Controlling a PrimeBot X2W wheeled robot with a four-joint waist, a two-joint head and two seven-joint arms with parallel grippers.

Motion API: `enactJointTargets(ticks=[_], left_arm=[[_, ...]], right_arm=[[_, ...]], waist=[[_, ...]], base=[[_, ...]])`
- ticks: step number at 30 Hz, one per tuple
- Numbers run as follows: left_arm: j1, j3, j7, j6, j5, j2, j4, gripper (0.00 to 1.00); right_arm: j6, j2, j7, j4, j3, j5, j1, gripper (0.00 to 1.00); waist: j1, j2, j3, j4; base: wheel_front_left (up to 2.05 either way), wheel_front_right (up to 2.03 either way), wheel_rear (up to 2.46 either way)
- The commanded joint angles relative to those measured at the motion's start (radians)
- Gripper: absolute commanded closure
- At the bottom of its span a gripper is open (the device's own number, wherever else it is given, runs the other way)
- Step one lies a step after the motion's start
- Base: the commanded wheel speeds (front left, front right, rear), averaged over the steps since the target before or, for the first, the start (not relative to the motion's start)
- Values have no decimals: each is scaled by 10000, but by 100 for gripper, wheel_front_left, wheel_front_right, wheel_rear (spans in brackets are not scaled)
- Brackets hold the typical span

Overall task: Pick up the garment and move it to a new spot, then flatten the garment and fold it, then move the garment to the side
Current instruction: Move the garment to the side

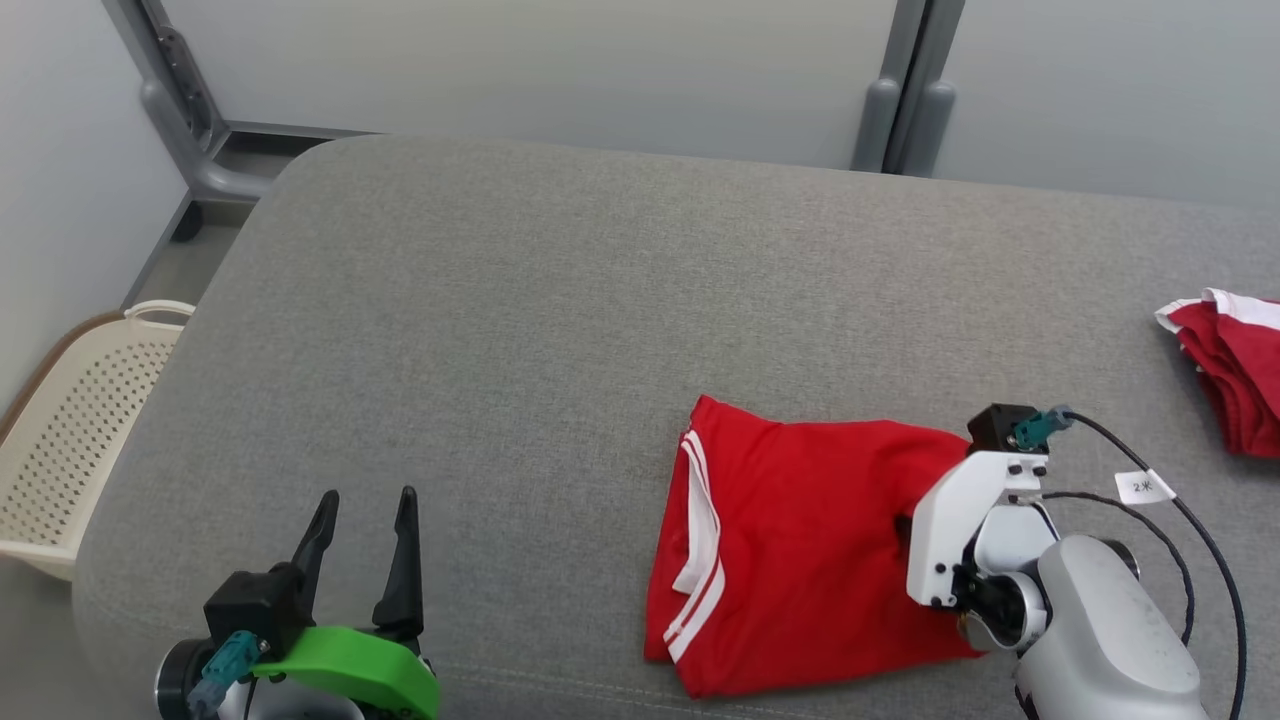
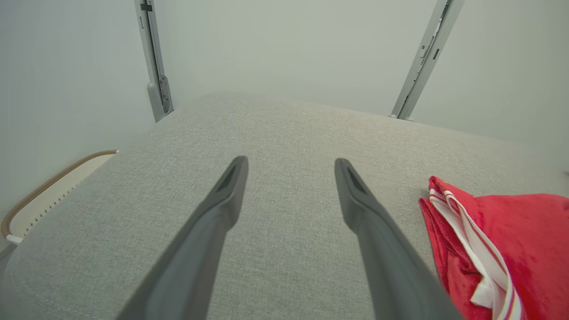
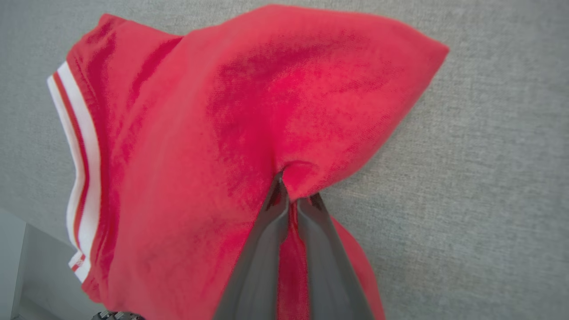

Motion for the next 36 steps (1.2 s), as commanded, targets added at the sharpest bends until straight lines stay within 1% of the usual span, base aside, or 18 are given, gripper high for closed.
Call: enactJointTargets(ticks=[1, 9, 15, 21, 28, 33, 36], left_arm=[[80, 4, 14, 53, -48, 18, -54, 0], [-15, -112, 9, 56, -26, -158, -148, 0], [-231, -185, -25, -31, 32, -292, -64, 0], [-482, -203, -60, -125, 141, -409, 40, 0], [-892, -270, -90, -301, 337, -526, 152, 0], [-1162, -304, -89, -443, 451, -583, 279, 0], [-1345, -286, -84, -497, 508, -593, 312, 0]], right_arm=[[3, -36, 36, -78, 52, -154, -162, 100], [1, -43, 511, -503, 432, -1351, -1029, 100], [1, -86, 679, -458, 811, -1756, -1871, 100], [1, -402, 539, -72, 1433, -1671, -2987, 100], [1, -843, 113, 548, 1845, -1593, -4327, 100], [0, -1081, -141, 985, 1962, -1596, -4991, 100], [0, -1074, -328, 1215, 1919, -1704, -5495, 100]], waist=[[0, 0, -33, -176], [0, 0, 126, -1136], [0, 0, 322, -1809], [0, 0, 666, -2338], [0, 0, 1171, -2798], [0, 0, 1500, -3094], [0, 0, 1766, -3387]], base=[[0, 0, 0], [0, 0, 0], [0, 0, 0], [0, 0, 0], [0, 0, 0], [0, 0, 0], [0, 0, 0]])
